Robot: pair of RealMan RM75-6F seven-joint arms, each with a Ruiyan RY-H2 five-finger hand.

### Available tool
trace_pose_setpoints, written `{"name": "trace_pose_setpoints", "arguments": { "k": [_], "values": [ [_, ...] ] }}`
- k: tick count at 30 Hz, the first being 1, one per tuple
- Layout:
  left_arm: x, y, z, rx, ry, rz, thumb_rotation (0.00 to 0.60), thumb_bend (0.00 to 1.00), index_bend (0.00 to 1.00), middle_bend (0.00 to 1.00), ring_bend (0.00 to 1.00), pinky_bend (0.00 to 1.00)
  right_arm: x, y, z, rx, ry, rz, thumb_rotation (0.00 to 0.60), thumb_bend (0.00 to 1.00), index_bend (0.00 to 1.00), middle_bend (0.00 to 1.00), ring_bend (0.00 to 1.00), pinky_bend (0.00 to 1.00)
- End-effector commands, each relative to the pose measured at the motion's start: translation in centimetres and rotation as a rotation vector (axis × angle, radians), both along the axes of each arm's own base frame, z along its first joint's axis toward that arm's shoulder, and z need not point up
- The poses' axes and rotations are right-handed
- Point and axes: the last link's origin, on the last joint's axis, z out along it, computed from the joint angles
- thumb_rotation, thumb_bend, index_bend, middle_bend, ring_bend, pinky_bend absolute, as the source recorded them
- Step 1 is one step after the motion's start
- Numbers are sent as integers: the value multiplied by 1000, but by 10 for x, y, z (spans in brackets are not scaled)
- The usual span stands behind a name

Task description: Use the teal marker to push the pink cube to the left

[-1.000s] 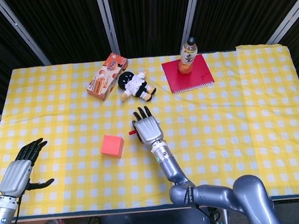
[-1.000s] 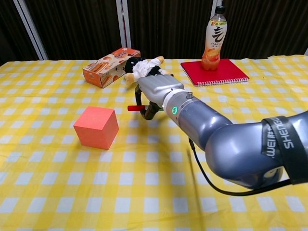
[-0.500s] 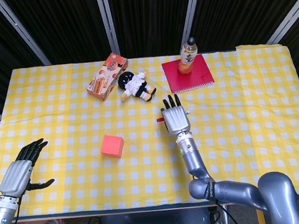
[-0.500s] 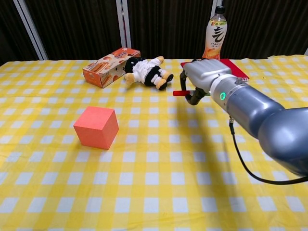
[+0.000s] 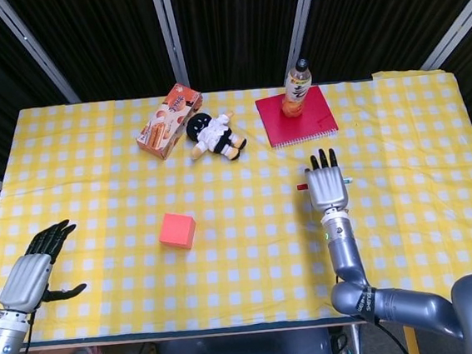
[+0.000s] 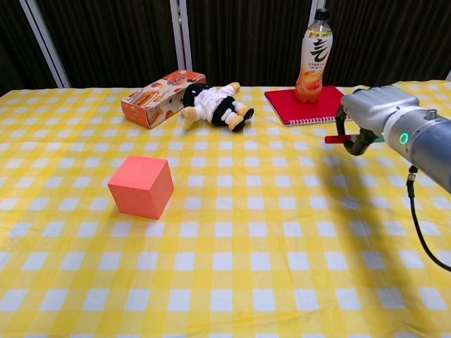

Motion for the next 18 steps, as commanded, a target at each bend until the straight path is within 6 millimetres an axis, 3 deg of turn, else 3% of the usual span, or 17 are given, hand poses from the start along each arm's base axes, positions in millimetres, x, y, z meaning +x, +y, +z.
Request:
{"name": "trace_pose_setpoints", "arguments": {
  "k": [1, 9, 15, 18],
  "values": [
    [0, 0, 0, 1, 1, 1, 600, 0, 0, 0, 0, 0, -9, 6, 2, 12, 28, -39, 600, 597, 572, 183, 28, 0],
    [-1, -1, 1, 7, 0, 2, 600, 0, 0, 0, 0, 0, -26, 11, 0, 9, 58, -71, 600, 597, 558, 183, 24, 0],
    [-1, 0, 1, 4, 1, 2, 600, 0, 0, 0, 0, 0, -32, 17, 4, 5, 55, -80, 600, 568, 316, 127, 0, 0],
    [-1, -1, 0, 3, 5, 3, 600, 0, 0, 0, 0, 0, -31, 20, 8, -2, 46, -75, 600, 556, 283, 106, 0, 0]
  ]
}}
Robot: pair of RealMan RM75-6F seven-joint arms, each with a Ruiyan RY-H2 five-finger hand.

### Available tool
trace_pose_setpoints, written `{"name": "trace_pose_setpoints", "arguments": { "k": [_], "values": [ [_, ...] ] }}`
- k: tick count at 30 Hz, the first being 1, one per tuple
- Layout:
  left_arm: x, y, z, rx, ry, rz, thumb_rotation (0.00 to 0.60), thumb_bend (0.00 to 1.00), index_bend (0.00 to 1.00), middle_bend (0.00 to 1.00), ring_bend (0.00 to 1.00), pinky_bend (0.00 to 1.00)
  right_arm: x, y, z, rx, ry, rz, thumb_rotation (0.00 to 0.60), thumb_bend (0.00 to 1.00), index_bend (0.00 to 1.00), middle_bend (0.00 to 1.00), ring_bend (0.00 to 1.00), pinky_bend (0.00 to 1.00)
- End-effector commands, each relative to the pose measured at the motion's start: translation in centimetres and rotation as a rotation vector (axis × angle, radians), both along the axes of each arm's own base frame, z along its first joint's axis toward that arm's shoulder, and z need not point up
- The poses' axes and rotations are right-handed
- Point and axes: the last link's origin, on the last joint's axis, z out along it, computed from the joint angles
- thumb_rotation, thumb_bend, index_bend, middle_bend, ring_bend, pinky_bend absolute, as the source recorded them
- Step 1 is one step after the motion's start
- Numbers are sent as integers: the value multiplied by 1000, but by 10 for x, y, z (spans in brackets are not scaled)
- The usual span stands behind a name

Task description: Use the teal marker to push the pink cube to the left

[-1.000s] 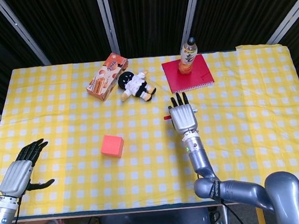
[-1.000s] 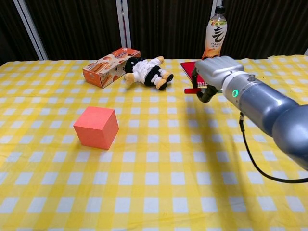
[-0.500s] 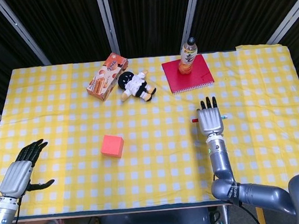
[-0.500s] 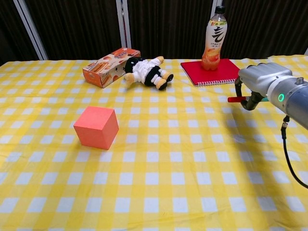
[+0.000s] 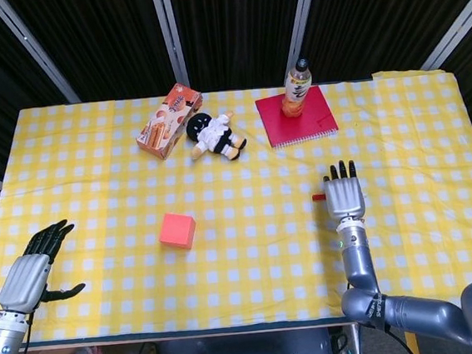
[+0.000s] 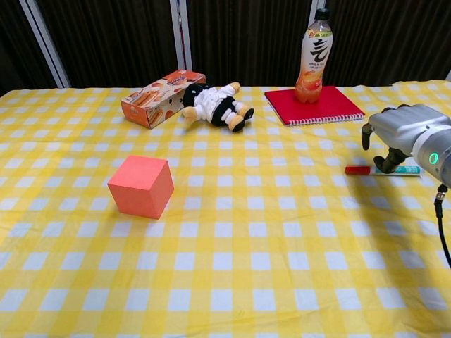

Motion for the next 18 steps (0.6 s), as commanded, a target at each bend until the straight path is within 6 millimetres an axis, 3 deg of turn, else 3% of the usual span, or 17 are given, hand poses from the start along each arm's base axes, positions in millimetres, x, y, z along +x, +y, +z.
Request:
{"name": "trace_pose_setpoints", "arguments": {
  "k": [1, 9, 13, 18],
  "values": [
    [0, 0, 0, 0, 2, 1, 600, 0, 0, 0, 0, 0, 1, 4, 6, -9, -12, 5, 600, 554, 273, 100, 0, 0],
    [-1, -2, 0, 3, 11, 3, 600, 0, 0, 0, 0, 0, 4, 26, 36, -37, -78, 38, 600, 551, 252, 74, 0, 0],
    [-1, -3, 0, 15, 20, -7, 600, 0, 0, 0, 0, 0, -1, 52, 65, -67, -145, 95, 600, 551, 225, 66, 0, 0],
    [1, -4, 1, 48, 9, -32, 600, 0, 0, 0, 0, 0, -27, 99, 109, -134, -220, 146, 600, 550, 148, 46, 0, 0]
  ]
}}
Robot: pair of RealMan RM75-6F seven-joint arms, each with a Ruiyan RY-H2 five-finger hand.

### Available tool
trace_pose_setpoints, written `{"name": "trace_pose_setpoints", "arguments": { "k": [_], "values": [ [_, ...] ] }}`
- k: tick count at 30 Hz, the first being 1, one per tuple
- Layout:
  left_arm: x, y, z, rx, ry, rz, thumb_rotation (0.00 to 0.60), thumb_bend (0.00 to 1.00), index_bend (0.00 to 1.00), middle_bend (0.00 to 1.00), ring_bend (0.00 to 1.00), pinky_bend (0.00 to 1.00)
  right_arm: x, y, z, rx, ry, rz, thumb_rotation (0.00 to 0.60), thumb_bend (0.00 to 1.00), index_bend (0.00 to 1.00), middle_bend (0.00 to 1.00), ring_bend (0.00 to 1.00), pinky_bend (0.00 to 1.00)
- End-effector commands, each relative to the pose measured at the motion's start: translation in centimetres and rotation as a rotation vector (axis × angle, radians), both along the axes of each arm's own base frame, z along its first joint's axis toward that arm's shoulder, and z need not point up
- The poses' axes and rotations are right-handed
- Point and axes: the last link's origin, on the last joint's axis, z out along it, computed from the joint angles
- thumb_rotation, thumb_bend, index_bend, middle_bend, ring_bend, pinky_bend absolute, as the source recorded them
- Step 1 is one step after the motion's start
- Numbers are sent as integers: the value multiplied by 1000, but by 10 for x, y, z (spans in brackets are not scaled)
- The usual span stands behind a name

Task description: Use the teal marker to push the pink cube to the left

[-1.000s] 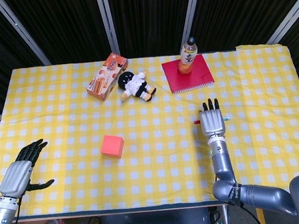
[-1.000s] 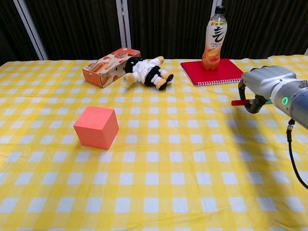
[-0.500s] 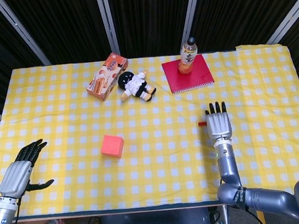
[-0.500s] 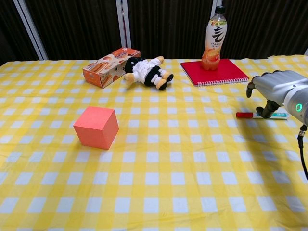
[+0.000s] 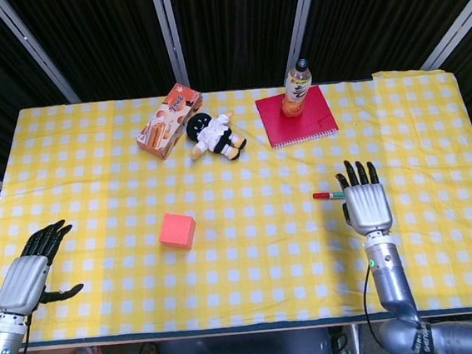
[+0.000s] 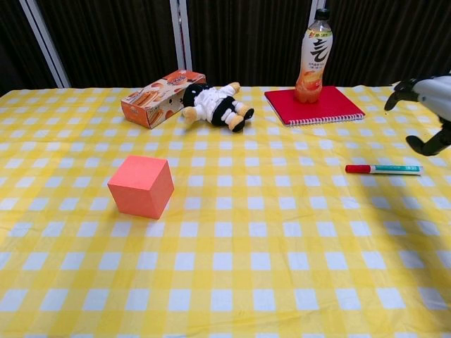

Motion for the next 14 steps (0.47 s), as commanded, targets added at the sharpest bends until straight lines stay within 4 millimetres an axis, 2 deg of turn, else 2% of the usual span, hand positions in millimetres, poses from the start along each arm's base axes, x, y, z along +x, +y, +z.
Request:
{"name": "trace_pose_setpoints", "arguments": {
  "k": [1, 4, 9, 14],
  "values": [
    [0, 0, 0, 23, -2, -20, 600, 0, 0, 0, 0, 0, -30, 51, 44, -64, -79, 25, 600, 550, 114, 33, 0, 0],
    [1, -2, 0, 43, 12, -36, 600, 0, 0, 0, 0, 0, -49, 79, 60, -90, -129, 15, 600, 530, 8, 0, 0, 0],
    [0, -2, -2, 85, 59, -61, 600, 0, 0, 0, 0, 0, -82, 124, 78, -107, -157, 35, 600, 495, 0, 0, 0, 0],
    [-1, 0, -3, 126, 122, -84, 600, 0, 0, 0, 0, 0, -97, 152, 83, -97, -165, 37, 600, 495, 0, 0, 0, 0]
  ]
}}
